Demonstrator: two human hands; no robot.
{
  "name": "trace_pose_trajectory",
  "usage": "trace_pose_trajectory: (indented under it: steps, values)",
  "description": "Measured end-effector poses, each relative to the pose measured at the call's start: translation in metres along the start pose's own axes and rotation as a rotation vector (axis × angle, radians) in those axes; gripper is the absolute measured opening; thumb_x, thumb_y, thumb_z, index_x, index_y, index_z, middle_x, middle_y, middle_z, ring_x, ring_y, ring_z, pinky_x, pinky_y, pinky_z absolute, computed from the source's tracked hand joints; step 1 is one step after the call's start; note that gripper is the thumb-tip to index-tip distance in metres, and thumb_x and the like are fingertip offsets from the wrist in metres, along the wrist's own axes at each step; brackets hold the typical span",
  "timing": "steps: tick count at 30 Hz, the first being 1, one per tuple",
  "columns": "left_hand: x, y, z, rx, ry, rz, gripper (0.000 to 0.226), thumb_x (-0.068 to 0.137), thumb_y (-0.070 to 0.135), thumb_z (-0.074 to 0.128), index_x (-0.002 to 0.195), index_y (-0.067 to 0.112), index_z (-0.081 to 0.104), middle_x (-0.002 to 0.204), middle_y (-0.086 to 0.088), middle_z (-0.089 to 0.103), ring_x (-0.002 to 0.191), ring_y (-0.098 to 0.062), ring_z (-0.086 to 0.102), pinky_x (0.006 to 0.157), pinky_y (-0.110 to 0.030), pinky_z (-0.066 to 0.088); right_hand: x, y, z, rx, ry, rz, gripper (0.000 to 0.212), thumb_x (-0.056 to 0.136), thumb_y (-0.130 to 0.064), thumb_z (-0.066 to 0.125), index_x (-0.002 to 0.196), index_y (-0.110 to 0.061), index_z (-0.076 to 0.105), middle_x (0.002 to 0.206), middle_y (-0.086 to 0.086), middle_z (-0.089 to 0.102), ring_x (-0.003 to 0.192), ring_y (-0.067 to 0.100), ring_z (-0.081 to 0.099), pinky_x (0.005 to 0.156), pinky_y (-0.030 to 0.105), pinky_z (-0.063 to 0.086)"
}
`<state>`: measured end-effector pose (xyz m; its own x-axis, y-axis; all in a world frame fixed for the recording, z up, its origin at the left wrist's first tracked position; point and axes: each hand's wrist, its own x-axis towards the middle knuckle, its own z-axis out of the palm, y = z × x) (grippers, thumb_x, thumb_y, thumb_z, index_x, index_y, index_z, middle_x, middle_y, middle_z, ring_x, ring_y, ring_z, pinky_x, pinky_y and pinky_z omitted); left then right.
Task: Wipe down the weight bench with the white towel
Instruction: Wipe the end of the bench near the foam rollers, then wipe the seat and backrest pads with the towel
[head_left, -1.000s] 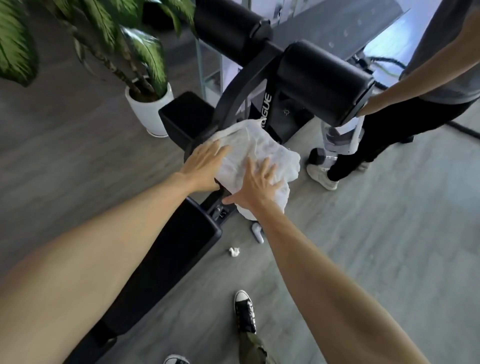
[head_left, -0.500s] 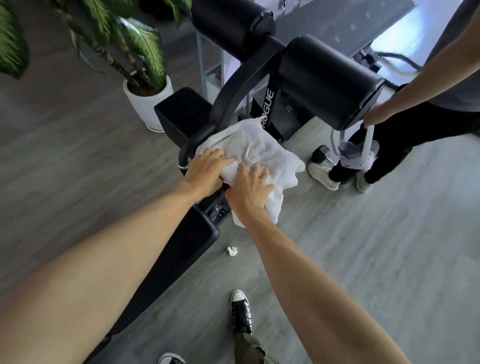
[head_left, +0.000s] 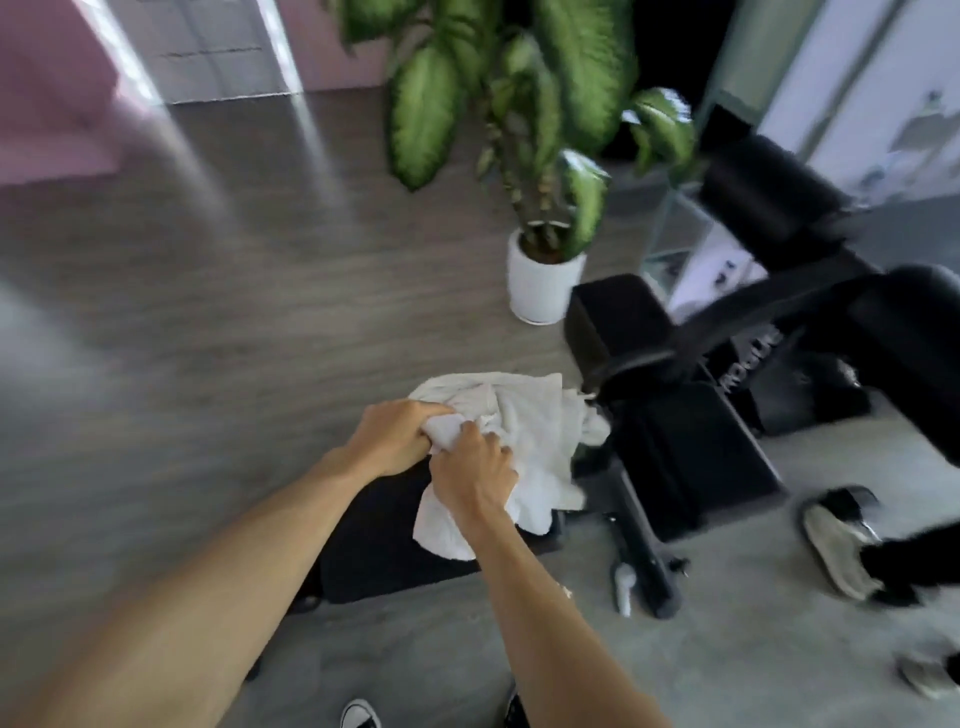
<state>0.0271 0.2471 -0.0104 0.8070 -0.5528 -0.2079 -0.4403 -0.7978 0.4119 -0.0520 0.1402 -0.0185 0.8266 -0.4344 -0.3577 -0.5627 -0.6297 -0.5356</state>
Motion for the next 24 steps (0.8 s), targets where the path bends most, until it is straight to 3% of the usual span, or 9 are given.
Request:
trace_pose_trajectory:
  steps: [5, 8, 11, 14, 18, 21, 24]
  values:
    - [-0.069, -0.089, -0.025, -0.055, 0.152, -0.202, 0.034, 0.089, 0.02, 0.058, 0.116, 0.036, 0.071, 0.119, 0.008, 0.074, 0.113, -0.026, 0.066, 0.079, -0.033, 0.044, -0.017, -0.083, 0.057, -0.024, -0.143, -0.202, 0.039, 0.086, -0.027, 0.052, 0.124, -0.02, 0.058, 0.116, 0.008, 0.064, 0.113, 0.037, 0.058, 0.095, 0.054, 0.048]
    - [-0.116, -0.146, -0.037, -0.15, 0.175, -0.343, 0.046, 0.086, 0.021, 0.054, 0.124, 0.043, 0.065, 0.119, 0.009, 0.074, 0.109, -0.024, 0.067, 0.084, -0.038, 0.053, -0.032, -0.131, 0.101, -0.049, -0.227, -0.345, 0.038, 0.076, -0.026, 0.049, 0.111, -0.025, 0.063, 0.098, 0.002, 0.067, 0.1, 0.034, 0.061, 0.087, 0.049, 0.051]
    - [-0.165, -0.217, -0.039, -0.284, 0.225, -0.439, 0.049, 0.083, 0.029, 0.05, 0.128, 0.044, 0.059, 0.115, 0.008, 0.075, 0.107, -0.024, 0.069, 0.087, -0.042, 0.057, -0.053, -0.179, 0.156, -0.148, -0.334, -0.497, 0.038, 0.081, -0.022, 0.047, 0.113, -0.025, 0.067, 0.1, 0.003, 0.071, 0.096, 0.033, 0.063, 0.074, 0.039, 0.046]
    - [-0.212, -0.283, -0.038, -0.331, 0.243, -0.457, 0.045, 0.088, 0.022, 0.054, 0.13, 0.038, 0.062, 0.119, 0.006, 0.075, 0.106, -0.022, 0.069, 0.088, -0.042, 0.056, -0.073, -0.226, 0.217, -0.256, -0.4, -0.58, 0.033, 0.084, -0.018, 0.049, 0.112, -0.025, 0.066, 0.103, 0.002, 0.071, 0.096, 0.031, 0.064, 0.071, 0.037, 0.044]
    - [-0.255, -0.375, -0.042, -0.335, 0.278, -0.431, 0.049, 0.089, 0.027, 0.056, 0.137, 0.029, 0.059, 0.133, 0.003, 0.069, 0.118, -0.026, 0.064, 0.092, -0.043, 0.053, -0.091, -0.292, 0.297, -0.38, -0.461, -0.664, 0.04, 0.078, -0.017, 0.046, 0.112, -0.029, 0.065, 0.109, 0.001, 0.072, 0.101, 0.032, 0.065, 0.078, 0.042, 0.051]
    - [-0.261, -0.435, -0.044, -0.373, 0.288, -0.487, 0.058, 0.093, 0.022, 0.058, 0.149, 0.031, 0.048, 0.156, 0.001, 0.052, 0.137, -0.026, 0.053, 0.107, -0.044, 0.047, -0.086, -0.329, 0.347, -0.406, -0.454, -0.717, 0.038, 0.075, -0.018, 0.047, 0.109, -0.026, 0.063, 0.103, 0.0, 0.07, 0.098, 0.033, 0.064, 0.082, 0.045, 0.053]
    - [-0.249, -0.49, -0.021, -0.338, 0.284, -0.499, 0.072, 0.087, 0.033, 0.064, 0.155, 0.037, 0.04, 0.165, 0.002, 0.039, 0.148, -0.022, 0.042, 0.118, -0.048, 0.037, -0.063, -0.332, 0.4, -0.395, -0.403, -0.769, 0.039, 0.077, -0.022, 0.053, 0.116, -0.024, 0.059, 0.108, 0.0, 0.067, 0.1, 0.032, 0.061, 0.086, 0.049, 0.051]
